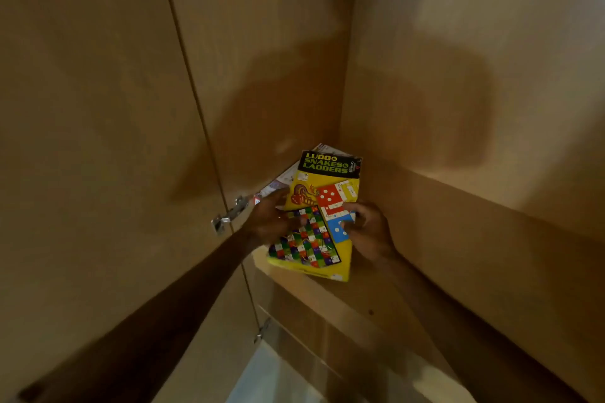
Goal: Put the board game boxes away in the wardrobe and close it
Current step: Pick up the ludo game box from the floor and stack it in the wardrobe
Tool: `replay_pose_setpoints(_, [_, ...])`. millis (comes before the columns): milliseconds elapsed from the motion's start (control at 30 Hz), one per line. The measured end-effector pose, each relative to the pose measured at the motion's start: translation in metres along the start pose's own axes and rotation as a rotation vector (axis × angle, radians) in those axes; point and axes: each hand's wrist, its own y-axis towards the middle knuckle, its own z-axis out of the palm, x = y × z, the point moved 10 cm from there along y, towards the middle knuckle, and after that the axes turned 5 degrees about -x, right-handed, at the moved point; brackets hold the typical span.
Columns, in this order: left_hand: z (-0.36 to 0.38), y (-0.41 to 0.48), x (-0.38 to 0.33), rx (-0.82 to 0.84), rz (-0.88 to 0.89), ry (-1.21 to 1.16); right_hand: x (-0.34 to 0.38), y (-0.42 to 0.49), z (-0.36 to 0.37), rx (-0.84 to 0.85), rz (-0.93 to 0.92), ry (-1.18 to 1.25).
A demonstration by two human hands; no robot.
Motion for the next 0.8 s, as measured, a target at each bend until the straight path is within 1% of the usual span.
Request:
replay_pose_setpoints(67, [0.014, 0.015, -0.001, 0.124, 0.000, -0.034, -0.008, 0.024, 0.004, 0.028, -0.024, -0.007])
replay_pose_setpoints(133, [0.026, 0.022, 0.003, 0.258, -0.012, 0.027, -0.018, 0.039, 0.011, 0.074, -0.011, -0.010])
replay_pose_setpoints(200, [0.033, 0.032, 0.009, 0.314, 0.027, 0.192, -0.024, 0.047, 0.016, 0.112, -0.011, -0.018])
replay_pose_setpoints(267, [0.035, 0.041, 0.011, 0.331, 0.083, 0.380, -0.026, 0.054, 0.019, 0.125, -0.032, -0.019])
replay_pose_setpoints(300, [0.034, 0.043, 0.009, 0.325, 0.087, 0.435, -0.026, 0.056, 0.019, 0.136, -0.030, -0.017])
replay_pose_setpoints(400, [0.017, 0.060, 0.012, 0.217, 0.084, 0.503, -0.024, 0.063, 0.022, 0.175, -0.036, 0.011])
replay_pose_setpoints(533, [-0.016, 0.065, 0.015, -0.063, 0.142, 0.637, -0.013, 0.061, 0.036, 0.254, -0.118, 0.004])
replay_pose_setpoints(600, [-0.025, 0.063, 0.016, -0.186, 0.144, 0.641, -0.010, 0.060, 0.046, 0.306, -0.153, -0.055])
replay_pose_setpoints(667, [-0.027, 0.062, 0.019, -0.257, 0.154, 0.644, -0.010, 0.058, 0.055, 0.343, -0.175, -0.140])
replay_pose_setpoints(733, [-0.030, 0.060, 0.025, -0.311, 0.112, 0.631, -0.008, 0.058, 0.062, 0.361, -0.191, -0.176])
replay_pose_setpoints(800, [-0.033, 0.059, 0.029, -0.367, 0.093, 0.618, -0.003, 0.060, 0.067, 0.333, -0.209, -0.198])
